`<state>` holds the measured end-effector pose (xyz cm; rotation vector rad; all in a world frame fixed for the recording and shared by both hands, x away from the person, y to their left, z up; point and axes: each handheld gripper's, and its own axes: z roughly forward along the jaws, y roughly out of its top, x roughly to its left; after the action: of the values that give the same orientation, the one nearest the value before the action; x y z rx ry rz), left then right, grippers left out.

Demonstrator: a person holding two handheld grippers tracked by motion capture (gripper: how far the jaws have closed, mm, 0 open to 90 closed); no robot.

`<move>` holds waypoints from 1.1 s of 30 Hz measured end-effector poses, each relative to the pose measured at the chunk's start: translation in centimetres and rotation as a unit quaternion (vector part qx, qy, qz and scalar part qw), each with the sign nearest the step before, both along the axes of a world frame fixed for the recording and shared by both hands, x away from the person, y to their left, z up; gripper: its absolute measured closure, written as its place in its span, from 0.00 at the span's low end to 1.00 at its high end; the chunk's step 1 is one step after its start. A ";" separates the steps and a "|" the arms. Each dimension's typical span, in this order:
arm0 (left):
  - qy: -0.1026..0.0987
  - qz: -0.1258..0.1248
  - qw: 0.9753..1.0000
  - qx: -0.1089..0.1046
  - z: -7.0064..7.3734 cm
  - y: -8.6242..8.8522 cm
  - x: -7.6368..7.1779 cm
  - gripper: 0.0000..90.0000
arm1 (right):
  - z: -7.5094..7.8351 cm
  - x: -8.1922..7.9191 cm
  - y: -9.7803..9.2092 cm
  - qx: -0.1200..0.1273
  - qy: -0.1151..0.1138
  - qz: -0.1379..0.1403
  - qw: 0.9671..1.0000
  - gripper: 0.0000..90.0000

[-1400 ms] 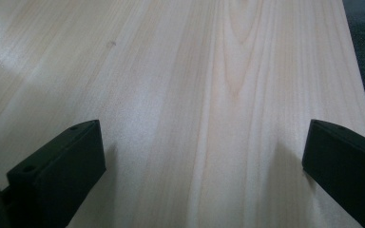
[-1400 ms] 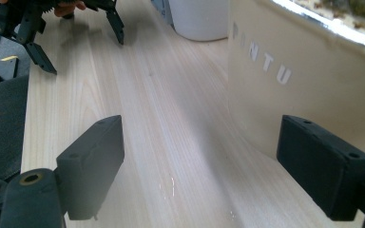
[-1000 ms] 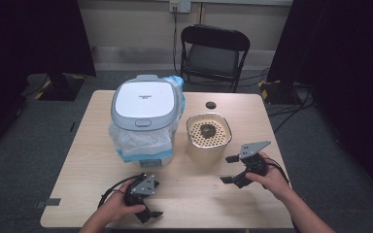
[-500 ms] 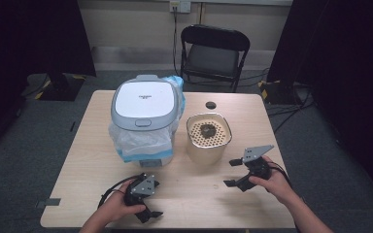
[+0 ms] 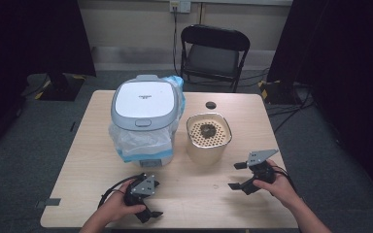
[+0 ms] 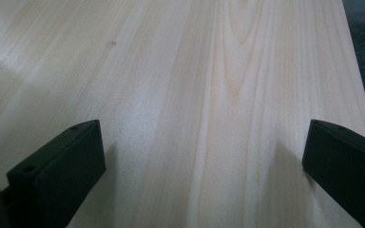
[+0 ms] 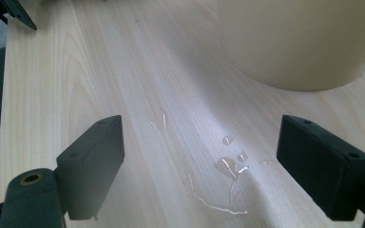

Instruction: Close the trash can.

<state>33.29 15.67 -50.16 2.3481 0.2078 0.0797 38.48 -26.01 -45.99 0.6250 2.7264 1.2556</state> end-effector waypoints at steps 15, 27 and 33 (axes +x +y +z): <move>0.000 0.001 1.000 -0.002 0.0 0.0 0.0 0.00 | -1.2 -0.5 -1.4 0.006 0.006 -0.014 1.000 0.17; 0.000 0.000 1.000 -0.002 0.0 0.0 0.0 0.00 | -2.2 -0.9 -2.1 0.000 -0.001 -0.023 1.000 0.17; 0.000 -0.001 1.000 0.000 0.0 0.0 0.0 0.00 | -2.6 -1.1 -2.0 -0.012 -0.009 -0.017 1.000 0.17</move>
<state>33.30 15.67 -50.16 2.3478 0.2057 0.0801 37.35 -28.05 -48.58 0.6506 2.7000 1.2118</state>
